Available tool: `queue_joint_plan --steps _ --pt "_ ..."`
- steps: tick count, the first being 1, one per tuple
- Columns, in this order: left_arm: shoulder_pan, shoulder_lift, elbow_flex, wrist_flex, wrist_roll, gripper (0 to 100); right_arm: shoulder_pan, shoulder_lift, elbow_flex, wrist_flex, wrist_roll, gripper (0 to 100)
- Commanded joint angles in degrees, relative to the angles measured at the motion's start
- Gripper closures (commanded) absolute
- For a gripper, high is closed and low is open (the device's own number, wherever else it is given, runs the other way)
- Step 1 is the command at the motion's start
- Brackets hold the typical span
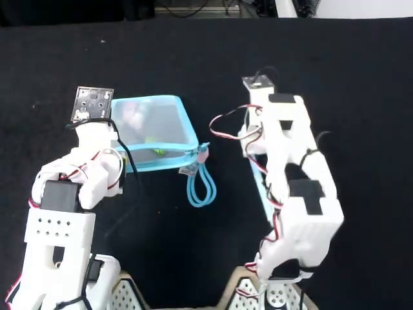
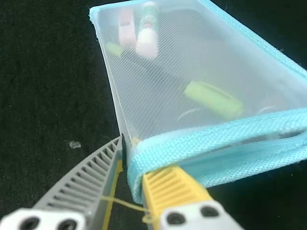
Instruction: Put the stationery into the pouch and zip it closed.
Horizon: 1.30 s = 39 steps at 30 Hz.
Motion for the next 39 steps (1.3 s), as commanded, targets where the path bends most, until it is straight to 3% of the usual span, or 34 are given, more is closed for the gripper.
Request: queue_joint_plan --steps 1,5,11,16,32,37,39 --pt "0.0 0.0 -1.2 -0.8 0.4 97 -2.9 -6.8 2.2 2.1 0.4 98.8" --pt "0.0 0.0 -1.2 -0.8 0.4 97 -3.0 -7.1 2.7 2.0 0.4 97.3" --pt "-0.1 0.0 -1.2 -0.8 0.4 97 -4.7 -6.3 2.9 1.8 0.0 78.9" --pt "0.0 0.0 -1.2 -0.7 0.4 97 -8.1 -2.9 0.3 1.6 0.2 84.0" --pt "0.0 0.0 -1.2 -0.6 0.4 97 -3.2 7.6 -5.9 -2.0 7.6 85.0" --pt "-0.2 0.0 -1.2 -0.6 0.4 97 -1.9 9.9 -7.8 -3.6 7.3 99.1" --pt "-0.2 0.0 -1.2 -0.5 0.4 97 -1.9 10.8 -8.0 -3.6 7.4 97.9"
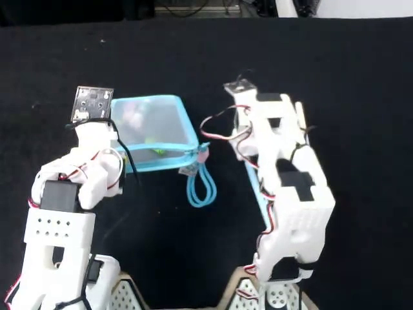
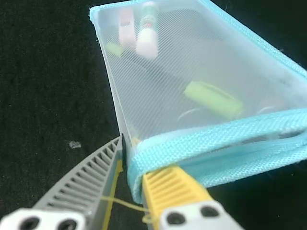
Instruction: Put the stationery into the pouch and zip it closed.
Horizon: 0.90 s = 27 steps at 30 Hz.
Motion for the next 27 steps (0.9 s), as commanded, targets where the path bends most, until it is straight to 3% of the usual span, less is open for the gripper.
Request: queue_joint_plan --steps 1,5,12,21,27 --pt "-0.2 0.0 -1.2 -0.5 0.4 97 0.3 1.2 -2.3 -2.0 0.4 98.5" --pt "-0.1 0.0 -1.2 -0.5 0.4 97 0.2 -7.9 -2.1 5.0 0.3 98.8" --pt "0.0 0.0 -1.1 -0.6 0.4 97 -2.3 -39.4 1.4 14.5 -4.6 98.8" --pt "0.0 0.0 -1.0 -0.7 0.4 97 -21.2 -79.0 14.0 9.4 -15.6 98.7" --pt "0.2 0.0 -1.0 -0.8 0.4 97 -30.8 -100.9 27.5 -0.3 -16.3 98.7"
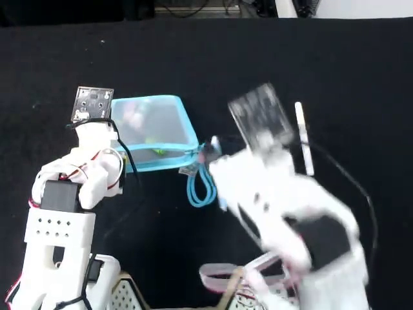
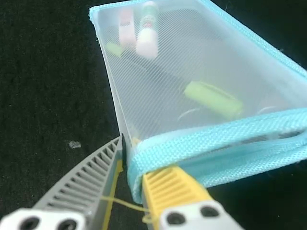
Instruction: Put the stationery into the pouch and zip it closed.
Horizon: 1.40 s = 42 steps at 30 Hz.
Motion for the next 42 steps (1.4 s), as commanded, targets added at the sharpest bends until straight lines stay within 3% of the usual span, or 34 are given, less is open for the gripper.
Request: queue_joint_plan --steps 1,9,14,20,31,37,42 --pt "0.2 0.0 -1.0 -0.8 0.4 97 -6.0 -13.1 7.1 -8.3 -0.7 98.7" --pt "0.1 0.0 -0.9 -0.8 0.4 97 -11.6 -28.6 22.0 -28.0 -0.7 98.7" --pt "0.1 0.0 -0.9 -0.8 0.4 97 -15.4 -34.2 25.6 -32.8 -0.7 98.7" --pt "0.2 0.0 -0.9 -0.8 0.4 97 -15.3 -37.5 28.1 -35.8 -0.3 98.7" --pt "0.0 0.0 -0.9 -0.7 0.3 97 -15.2 -38.2 51.3 -59.9 -0.2 98.7" --pt "0.0 0.0 -0.9 -0.7 0.3 97 -8.9 -38.2 59.9 -73.8 -0.2 98.8" --pt "0.2 0.0 -0.9 -0.8 0.3 97 -4.0 -38.2 62.8 -76.1 -0.3 98.7"
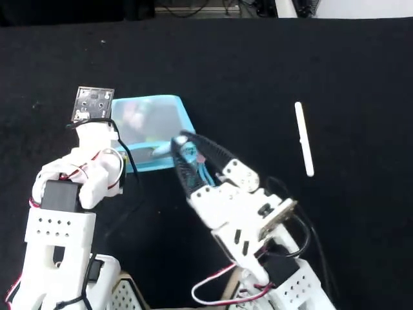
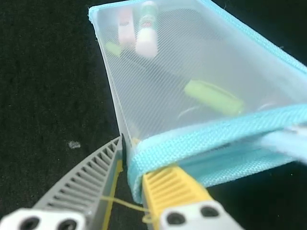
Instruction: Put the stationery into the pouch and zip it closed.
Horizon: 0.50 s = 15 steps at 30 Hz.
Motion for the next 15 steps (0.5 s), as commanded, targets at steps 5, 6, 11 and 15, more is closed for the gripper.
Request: queue_joint_plan --steps 5,6,11,15 --pt "-0.2 0.0 -1.0 -0.8 0.3 97 0.1 -0.9 0.3 5.5 0.4 98.7" --pt "-0.2 0.0 -1.0 -0.8 0.3 97 -1.1 -0.9 -0.6 8.6 1.8 98.7" --pt "-0.3 0.0 -1.1 -0.8 0.3 97 -8.7 -0.9 -4.8 24.2 12.9 98.7" --pt "-0.3 0.0 -1.1 -0.8 0.3 97 -12.5 -0.7 -4.0 27.5 16.4 98.7"
